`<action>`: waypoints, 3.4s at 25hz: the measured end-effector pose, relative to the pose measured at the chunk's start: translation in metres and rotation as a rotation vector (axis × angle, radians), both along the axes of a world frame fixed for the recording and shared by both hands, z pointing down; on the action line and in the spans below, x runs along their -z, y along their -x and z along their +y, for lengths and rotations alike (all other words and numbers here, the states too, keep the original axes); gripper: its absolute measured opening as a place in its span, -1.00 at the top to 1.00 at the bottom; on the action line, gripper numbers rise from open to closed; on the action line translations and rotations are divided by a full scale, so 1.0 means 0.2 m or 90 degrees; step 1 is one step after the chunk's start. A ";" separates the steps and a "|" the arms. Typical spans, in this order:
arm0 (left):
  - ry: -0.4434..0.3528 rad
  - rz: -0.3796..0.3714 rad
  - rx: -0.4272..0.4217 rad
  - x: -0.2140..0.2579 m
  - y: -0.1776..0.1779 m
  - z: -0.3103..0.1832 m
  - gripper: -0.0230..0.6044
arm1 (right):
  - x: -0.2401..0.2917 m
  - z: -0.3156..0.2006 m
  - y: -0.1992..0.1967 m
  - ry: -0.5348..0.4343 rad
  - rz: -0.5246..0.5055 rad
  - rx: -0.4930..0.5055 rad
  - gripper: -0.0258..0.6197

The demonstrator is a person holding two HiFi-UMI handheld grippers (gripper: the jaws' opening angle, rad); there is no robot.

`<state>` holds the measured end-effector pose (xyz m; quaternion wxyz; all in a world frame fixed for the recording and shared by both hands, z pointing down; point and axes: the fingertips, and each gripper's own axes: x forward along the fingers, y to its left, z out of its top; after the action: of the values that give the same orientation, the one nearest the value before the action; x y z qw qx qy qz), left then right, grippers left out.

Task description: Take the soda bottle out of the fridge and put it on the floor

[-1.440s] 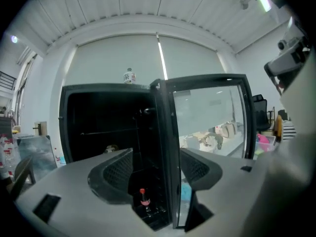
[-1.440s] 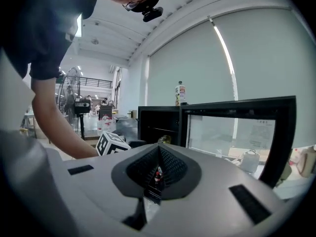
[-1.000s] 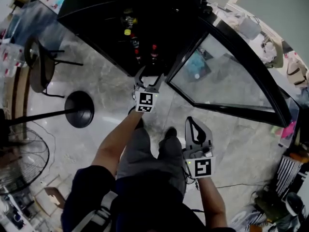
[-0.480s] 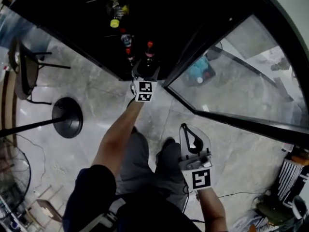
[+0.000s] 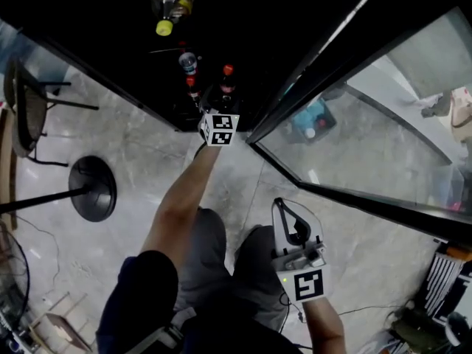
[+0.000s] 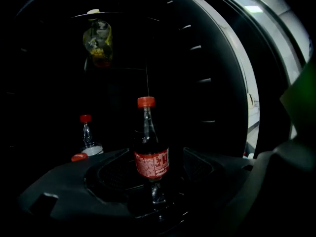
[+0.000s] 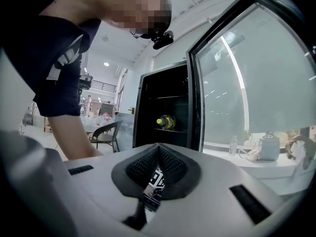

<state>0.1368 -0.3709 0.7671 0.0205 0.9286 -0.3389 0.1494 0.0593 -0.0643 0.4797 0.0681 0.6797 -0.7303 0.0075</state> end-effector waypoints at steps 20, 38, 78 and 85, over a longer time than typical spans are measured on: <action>-0.030 0.015 0.027 -0.20 -0.14 -0.21 -0.14 | -0.31 0.02 -0.08 0.022 -0.021 -0.016 0.86; -0.028 0.032 -0.019 -0.09 -0.01 -0.09 -0.10 | -0.41 0.00 -0.06 0.035 -0.010 0.000 0.86; 0.009 0.011 -0.131 -0.82 0.73 0.50 -0.10 | -1.31 -0.45 0.00 0.078 -0.024 0.121 0.86; 0.030 -0.014 -0.129 -1.08 0.74 0.55 -0.10 | -1.47 -0.46 -0.01 0.095 -0.015 0.132 0.86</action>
<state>-0.0115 -0.2601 0.9840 0.0232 0.9558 -0.2400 0.1684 0.0621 -0.1569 0.7736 0.1104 0.5935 -0.7948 0.0631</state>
